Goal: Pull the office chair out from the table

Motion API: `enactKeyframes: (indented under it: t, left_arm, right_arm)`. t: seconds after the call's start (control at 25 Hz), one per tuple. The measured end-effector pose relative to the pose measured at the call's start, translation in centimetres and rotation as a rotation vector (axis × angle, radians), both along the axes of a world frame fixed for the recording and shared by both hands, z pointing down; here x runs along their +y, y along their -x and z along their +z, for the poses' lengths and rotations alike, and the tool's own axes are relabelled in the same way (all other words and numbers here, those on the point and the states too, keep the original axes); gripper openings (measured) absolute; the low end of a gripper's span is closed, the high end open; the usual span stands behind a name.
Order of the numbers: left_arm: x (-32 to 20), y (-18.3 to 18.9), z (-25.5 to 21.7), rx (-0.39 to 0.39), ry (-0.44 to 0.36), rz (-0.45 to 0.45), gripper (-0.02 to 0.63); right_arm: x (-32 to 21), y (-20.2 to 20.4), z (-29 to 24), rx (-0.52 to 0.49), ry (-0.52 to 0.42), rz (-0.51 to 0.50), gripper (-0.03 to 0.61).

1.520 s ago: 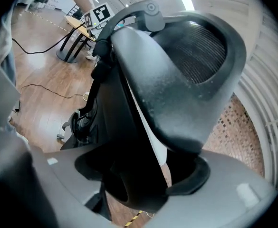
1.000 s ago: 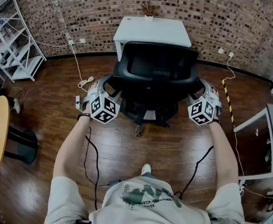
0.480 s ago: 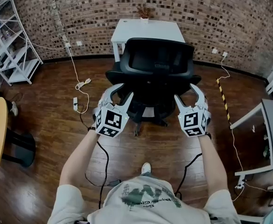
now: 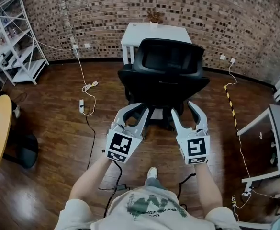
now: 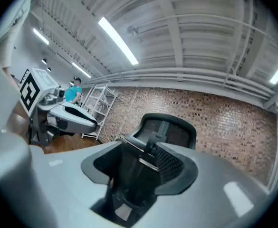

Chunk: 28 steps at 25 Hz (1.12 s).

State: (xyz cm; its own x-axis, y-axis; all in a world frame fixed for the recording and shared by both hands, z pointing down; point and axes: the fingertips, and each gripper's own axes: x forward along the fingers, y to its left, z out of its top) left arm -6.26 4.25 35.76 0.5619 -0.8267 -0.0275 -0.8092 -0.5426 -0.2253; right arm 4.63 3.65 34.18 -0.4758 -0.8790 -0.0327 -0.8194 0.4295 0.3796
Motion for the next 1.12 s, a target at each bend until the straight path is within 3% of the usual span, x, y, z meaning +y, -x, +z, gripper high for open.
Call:
enactKeyframes:
  t: [0.44, 0.68, 1.12]
  left_arm:
    - [9.6, -1.1, -0.5, 0.262, 0.077, 0.053, 0.017]
    - [13.0, -2.3, 0.0, 0.323, 0.131, 0.056, 0.017]
    - [14.9, -3.3, 0.9, 0.333, 0.147, 0.061, 0.017]
  right_arm:
    - [10.4, 3.1, -0.4, -0.201, 0.014, -0.02, 0.133]
    - [14.3, 3.1, 0.1, -0.307, 0.053, -0.021, 0.002]
    - [16.6, 3.8, 1.7, -0.327, 0.12, -0.049, 0.0]
